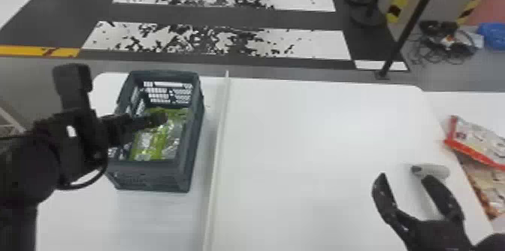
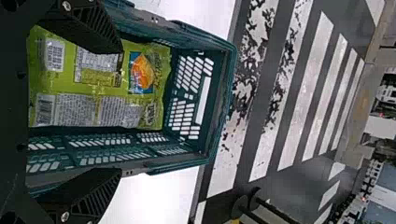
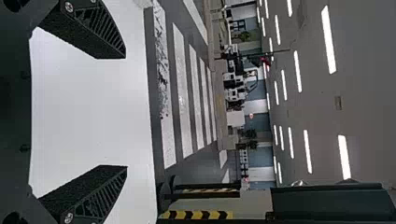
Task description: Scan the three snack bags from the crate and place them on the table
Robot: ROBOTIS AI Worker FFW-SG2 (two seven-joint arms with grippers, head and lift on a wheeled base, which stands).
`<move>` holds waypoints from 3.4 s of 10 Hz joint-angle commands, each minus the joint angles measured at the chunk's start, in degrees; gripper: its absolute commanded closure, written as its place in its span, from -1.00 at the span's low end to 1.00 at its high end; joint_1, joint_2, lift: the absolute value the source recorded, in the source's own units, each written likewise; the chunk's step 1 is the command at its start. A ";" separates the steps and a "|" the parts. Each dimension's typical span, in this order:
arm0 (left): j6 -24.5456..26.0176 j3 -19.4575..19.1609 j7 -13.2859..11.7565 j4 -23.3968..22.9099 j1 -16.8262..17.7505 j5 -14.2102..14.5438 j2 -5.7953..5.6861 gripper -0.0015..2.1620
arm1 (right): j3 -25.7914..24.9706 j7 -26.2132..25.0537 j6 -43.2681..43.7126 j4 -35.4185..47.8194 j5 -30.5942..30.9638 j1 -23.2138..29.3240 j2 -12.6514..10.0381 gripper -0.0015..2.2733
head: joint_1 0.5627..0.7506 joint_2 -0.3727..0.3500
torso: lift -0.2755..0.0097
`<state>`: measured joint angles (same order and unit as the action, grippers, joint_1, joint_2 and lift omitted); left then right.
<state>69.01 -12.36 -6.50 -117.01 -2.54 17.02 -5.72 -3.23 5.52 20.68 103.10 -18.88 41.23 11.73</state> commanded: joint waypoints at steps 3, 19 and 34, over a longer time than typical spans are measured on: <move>-1.37 4.62 0.52 15.15 9.66 -4.81 -0.17 -0.89 | -0.72 2.12 0.10 -0.01 -3.80 1.40 0.49 -0.92 | 0.41 -0.09 | 0.67; -4.36 11.92 0.08 44.06 25.40 -12.19 -2.28 -0.81 | -0.81 4.32 6.07 -1.15 -7.67 2.63 1.19 -0.92 | 0.41 -0.08 | 0.67; -10.33 8.05 -5.28 39.05 15.73 -12.37 -2.37 0.97 | -1.60 6.08 12.23 -1.06 -10.13 5.53 1.28 -0.92 | 0.41 -0.13 | 0.67</move>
<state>58.05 -3.96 -11.79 -75.13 14.71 4.45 -8.08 -4.83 11.56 32.54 101.95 -28.76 46.60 13.01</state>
